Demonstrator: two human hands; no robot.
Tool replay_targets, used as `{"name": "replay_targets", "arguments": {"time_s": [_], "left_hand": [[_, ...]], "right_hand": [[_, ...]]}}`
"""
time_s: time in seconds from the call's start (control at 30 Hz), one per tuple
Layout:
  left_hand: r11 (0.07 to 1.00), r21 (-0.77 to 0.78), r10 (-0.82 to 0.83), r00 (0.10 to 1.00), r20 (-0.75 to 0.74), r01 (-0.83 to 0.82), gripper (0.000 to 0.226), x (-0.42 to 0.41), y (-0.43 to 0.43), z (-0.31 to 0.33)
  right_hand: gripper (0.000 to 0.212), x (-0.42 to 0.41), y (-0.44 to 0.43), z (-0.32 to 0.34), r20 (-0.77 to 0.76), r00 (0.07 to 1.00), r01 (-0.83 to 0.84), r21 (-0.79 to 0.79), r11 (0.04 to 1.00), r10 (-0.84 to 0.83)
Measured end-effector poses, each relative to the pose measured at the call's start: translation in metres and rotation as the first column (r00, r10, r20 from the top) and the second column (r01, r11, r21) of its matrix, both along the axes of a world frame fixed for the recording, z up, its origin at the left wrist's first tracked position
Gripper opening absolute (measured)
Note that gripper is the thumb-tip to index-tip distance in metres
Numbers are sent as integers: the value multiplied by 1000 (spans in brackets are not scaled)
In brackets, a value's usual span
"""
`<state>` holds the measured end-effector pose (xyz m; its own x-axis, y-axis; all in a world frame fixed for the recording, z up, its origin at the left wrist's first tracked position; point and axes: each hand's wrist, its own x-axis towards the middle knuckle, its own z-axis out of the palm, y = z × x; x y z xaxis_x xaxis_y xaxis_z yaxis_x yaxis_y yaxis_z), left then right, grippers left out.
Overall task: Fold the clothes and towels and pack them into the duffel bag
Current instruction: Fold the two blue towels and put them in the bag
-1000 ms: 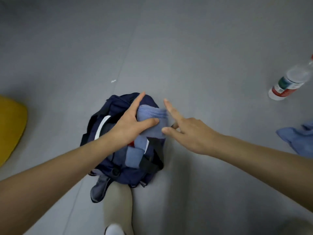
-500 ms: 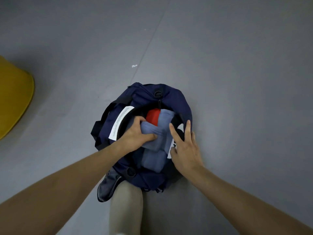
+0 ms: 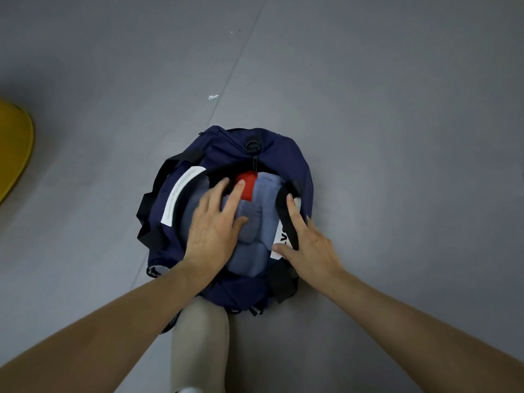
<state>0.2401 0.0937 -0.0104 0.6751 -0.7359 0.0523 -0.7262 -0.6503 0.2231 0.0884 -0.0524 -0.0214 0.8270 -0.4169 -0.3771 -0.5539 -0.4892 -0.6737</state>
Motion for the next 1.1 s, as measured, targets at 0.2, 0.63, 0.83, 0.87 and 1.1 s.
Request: {"name": "replay_targets", "arguments": {"time_s": [0.2,0.63,0.83,0.87,1.1], "left_hand": [[980,178,-55,981,-184,89,71,-7,0,-33],[845,488,-143,972,-188,219,73,21,3,-29],[857,465,-152,971,-184,222,82,13,16,-23],[873,442,-133,973,-190,206,79,10,14,-18],[964,23,-253,934,-251,266,70,-33,-36,53]], "right_hand": [[99,-3,-2,0,78,995,43,144,989,-55],[109,-11,-4,5,132,991,10,187,982,-35],[111,-16,-14,7,165,983,44,238,970,-85],[110,-17,-17,12,175,981,42,227,973,-83],[103,-49,-55,63,205,979,-32,203,979,-10]]}}
